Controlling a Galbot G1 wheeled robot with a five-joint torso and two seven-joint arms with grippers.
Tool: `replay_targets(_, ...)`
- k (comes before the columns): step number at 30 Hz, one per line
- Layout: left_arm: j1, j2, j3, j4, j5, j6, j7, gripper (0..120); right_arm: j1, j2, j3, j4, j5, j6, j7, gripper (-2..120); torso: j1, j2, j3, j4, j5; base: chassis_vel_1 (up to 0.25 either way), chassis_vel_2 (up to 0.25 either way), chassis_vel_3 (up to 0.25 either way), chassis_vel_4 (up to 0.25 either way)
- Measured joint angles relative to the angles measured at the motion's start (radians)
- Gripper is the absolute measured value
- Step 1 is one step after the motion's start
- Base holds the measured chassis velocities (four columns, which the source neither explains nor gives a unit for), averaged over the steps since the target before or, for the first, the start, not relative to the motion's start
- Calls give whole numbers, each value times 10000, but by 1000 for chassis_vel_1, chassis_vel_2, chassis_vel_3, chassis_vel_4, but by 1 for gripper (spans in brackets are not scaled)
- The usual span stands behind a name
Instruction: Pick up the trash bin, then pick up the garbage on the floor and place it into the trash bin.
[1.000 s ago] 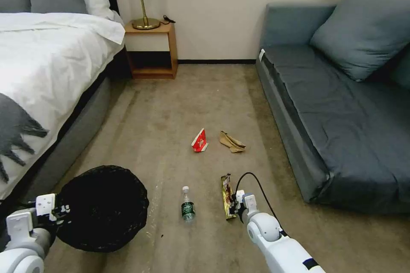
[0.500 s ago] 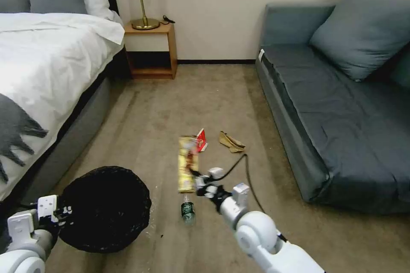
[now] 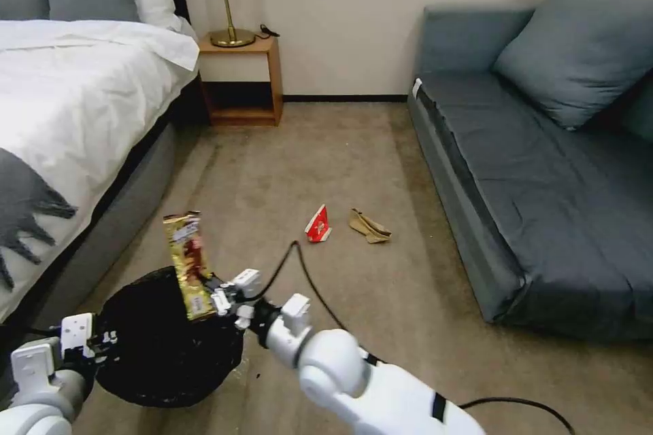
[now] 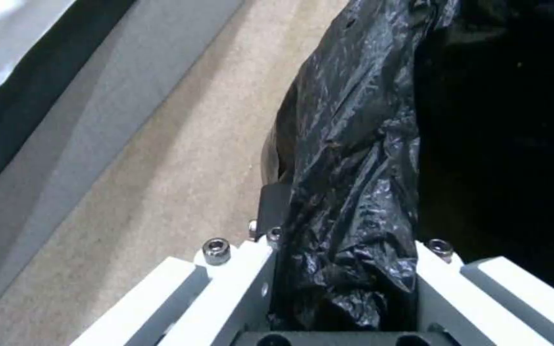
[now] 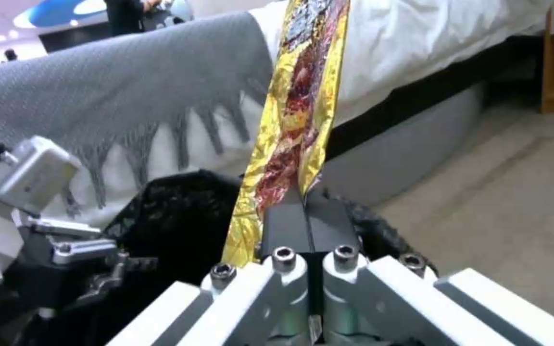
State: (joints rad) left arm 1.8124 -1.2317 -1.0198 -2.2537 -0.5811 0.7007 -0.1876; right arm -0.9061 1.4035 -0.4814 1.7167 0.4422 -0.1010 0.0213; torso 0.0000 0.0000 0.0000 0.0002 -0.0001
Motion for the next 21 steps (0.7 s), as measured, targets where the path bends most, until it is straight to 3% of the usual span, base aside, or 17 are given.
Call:
replay_targets(2,0,-4,-3,0,6,0,5,3,-78,-1,-16,0,-42,-25,11,2,0,0,0,-2,0,0,0,0,0)
replay_targets(6,-25,11,-4,18,18,1,20,3,-521,48,4,172,-163,-95,16,20,0,0,0,-3,0,0,0,0,0)
replay_targets(16,-45,55,-24,6,14,3,24,3,-950,48,246,203,-573,-74,12,54,0,0,0,-2,1,0,0,0,0)
replay_targets(21,-111,77,-92,71,-8,5,24,3,-1215,-219,820,262,-1399,197,48,72,0,0,0,-2,2,0,0,0,0)
